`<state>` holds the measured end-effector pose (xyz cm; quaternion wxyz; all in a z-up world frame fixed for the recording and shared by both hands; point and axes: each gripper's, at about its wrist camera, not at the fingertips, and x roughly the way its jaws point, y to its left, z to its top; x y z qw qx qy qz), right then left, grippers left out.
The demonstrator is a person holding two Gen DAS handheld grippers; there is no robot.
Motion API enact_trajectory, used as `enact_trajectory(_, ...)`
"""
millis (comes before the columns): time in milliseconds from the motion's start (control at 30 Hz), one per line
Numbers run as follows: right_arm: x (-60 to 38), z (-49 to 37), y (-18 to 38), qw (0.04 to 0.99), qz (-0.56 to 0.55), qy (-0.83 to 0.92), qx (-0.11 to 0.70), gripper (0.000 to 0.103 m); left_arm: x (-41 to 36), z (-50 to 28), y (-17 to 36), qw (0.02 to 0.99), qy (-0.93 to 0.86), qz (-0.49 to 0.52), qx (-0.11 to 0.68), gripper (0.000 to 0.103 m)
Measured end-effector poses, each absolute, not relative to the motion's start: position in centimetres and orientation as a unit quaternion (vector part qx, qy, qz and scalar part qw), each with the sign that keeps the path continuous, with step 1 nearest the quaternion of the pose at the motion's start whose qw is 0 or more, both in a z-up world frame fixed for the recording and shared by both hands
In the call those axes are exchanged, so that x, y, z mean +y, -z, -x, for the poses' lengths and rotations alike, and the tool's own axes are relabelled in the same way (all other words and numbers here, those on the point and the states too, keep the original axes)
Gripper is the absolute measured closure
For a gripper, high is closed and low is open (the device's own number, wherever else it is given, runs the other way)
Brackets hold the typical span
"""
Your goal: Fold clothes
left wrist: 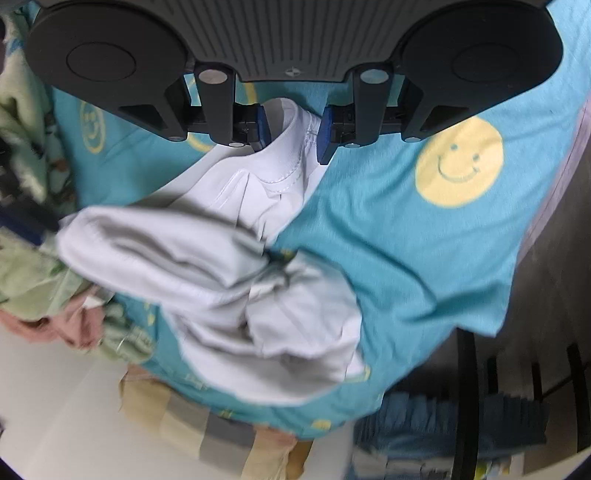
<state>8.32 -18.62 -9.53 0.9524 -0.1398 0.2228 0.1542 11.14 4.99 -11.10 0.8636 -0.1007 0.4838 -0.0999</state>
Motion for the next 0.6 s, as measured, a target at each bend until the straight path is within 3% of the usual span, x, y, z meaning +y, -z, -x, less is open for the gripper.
enact_trajectory(100, -18.6, -8.4, 8.3, 0.954, 0.102, -0.204, 0.193, 0.054, 4.4, -11.6, 11.9, 0.863, 0.092, 0.094, 0.488, 0.076)
enact_trajectory(167, -18.3, -9.0, 8.1, 0.951, 0.078, -0.234, 0.189, 0.032, 4.1, -11.7, 12.1, 0.866, 0.088, 0.086, 0.485, 0.076)
enact_trajectory(333, -15.6, -13.3, 10.6, 0.931, 0.106, -0.245, 0.248, 0.031, 3.4, -11.7, 12.3, 0.874, 0.077, 0.064, 0.475, 0.079)
enact_trajectory(400, -14.9, -15.3, 12.0, 0.927, 0.108, -0.224, 0.279, 0.037, 3.4, -11.7, 12.3, 0.878, 0.069, 0.059, 0.471, 0.094)
enact_trajectory(467, -15.5, -17.1, 12.9, 0.927, 0.069, -0.210, 0.304, 0.080, 3.9, -11.7, 12.2, 0.879, 0.061, 0.067, 0.468, 0.099)
enact_trajectory(600, -20.3, -17.8, 12.0, 0.932, -0.104, -0.187, 0.293, 0.091, 4.0, -12.0, 11.9, 0.884, 0.054, 0.056, 0.461, 0.099)
